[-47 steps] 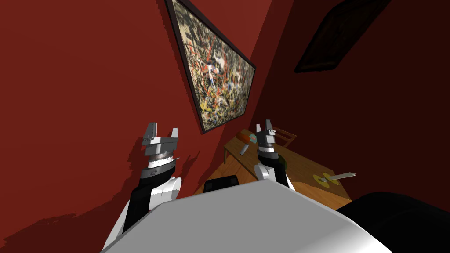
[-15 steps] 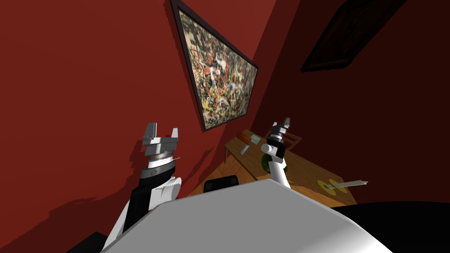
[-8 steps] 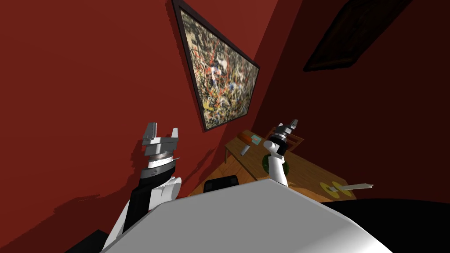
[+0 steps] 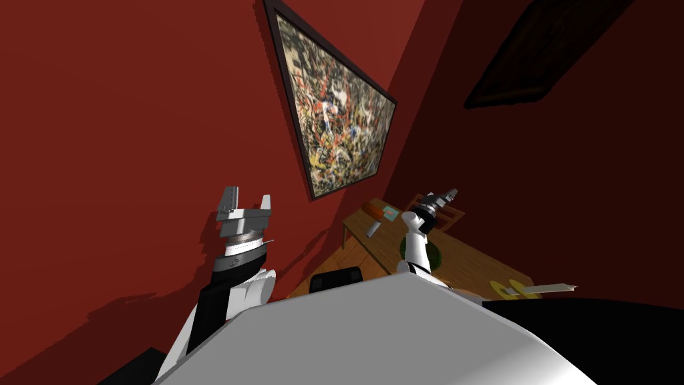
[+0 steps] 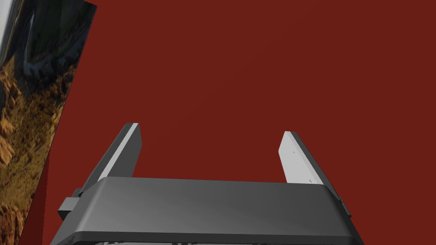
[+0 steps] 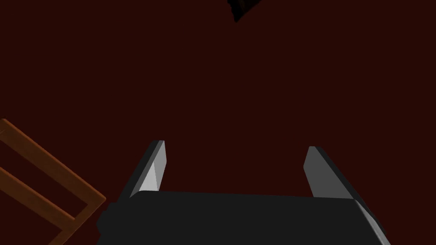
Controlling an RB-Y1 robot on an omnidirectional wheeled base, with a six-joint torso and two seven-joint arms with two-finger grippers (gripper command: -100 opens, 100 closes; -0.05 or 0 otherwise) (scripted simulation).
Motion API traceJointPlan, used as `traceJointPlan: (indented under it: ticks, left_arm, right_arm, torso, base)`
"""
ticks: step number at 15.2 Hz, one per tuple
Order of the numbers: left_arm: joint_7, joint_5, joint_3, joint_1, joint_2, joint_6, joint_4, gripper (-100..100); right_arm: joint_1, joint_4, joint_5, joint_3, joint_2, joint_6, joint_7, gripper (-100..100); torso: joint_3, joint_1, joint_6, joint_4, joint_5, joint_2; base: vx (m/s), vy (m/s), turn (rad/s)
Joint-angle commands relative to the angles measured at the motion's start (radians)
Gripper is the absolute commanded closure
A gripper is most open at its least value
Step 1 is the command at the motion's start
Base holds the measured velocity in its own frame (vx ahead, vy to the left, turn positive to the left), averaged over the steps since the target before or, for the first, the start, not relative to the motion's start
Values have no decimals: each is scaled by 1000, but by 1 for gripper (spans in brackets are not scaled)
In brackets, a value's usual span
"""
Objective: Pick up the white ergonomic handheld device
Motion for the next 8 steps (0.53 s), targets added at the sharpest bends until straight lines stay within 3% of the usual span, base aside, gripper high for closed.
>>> traceJointPlan:
  ticks: [1,6,8]
  left_arm:
    - [0,0,0,0,0,0,0,0]
    - [0,0,0,0,0,0,0,0]
    - [0,0,0,0,0,0,0,0]
  right_arm:
    - [-50,50,-50,-50,6,-1,28,-100]
    - [-127,143,-114,-137,6,-8,46,-100]
    - [-182,196,-166,-191,7,-16,64,-100]
  torso:
    - [0,0,0,0,0,0]
    - [0,0,0,0,0,0]
    - [0,0,0,0,0,0]
  base:
    - [10,3,22]
    - [10,3,18]
    - [10,4,20]
